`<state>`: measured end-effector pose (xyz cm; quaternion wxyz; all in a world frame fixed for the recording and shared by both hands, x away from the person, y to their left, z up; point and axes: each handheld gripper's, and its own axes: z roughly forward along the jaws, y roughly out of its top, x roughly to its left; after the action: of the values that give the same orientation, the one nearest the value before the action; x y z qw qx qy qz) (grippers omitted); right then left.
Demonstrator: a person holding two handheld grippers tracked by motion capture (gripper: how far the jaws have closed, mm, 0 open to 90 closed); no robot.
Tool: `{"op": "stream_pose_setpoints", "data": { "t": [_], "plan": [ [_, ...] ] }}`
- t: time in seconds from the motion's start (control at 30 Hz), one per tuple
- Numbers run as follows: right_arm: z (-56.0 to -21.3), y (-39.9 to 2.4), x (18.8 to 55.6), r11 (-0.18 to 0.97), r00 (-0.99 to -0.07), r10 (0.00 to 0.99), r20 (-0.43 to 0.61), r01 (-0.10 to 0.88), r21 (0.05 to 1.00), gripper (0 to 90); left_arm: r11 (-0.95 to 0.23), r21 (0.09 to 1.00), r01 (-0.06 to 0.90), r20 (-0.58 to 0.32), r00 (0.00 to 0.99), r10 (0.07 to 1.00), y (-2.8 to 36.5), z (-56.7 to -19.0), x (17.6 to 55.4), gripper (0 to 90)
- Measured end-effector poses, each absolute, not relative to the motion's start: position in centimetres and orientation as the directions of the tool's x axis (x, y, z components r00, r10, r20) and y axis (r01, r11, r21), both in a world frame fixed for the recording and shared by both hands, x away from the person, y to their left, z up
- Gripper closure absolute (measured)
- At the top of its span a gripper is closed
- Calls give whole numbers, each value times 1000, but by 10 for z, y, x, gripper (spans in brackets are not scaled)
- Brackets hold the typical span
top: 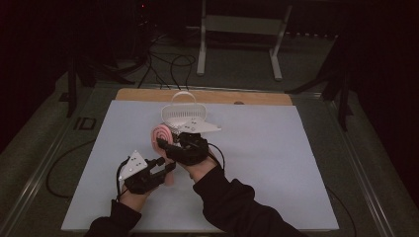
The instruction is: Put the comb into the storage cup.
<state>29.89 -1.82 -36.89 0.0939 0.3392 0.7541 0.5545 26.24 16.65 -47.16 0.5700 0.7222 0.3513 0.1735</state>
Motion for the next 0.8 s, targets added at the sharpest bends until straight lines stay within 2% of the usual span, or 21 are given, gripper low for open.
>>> {"op": "stream_pose_setpoints", "data": {
  "t": [0.1, 0.17, 0.4, 0.8],
  "plan": [
    [-368, -20, 300, 154, -754, 615, 231, 402, 903, 642, -98, 941, 323, -164, 691, 704, 167, -471, 263, 512],
    [-367, -21, 301, 154, -754, 616, 227, 398, 904, 642, -92, 941, 326, -169, 688, 706, 167, -471, 263, 510],
    [-364, -24, 303, 154, -759, 613, 219, 387, 909, 642, -113, 929, 353, -178, 691, 700, 166, -470, 264, 400],
    [-356, -32, 304, 167, -770, 609, 190, 359, 918, 643, -127, 910, 394, -201, 688, 697, 168, -470, 267, 279]
  ]
}}
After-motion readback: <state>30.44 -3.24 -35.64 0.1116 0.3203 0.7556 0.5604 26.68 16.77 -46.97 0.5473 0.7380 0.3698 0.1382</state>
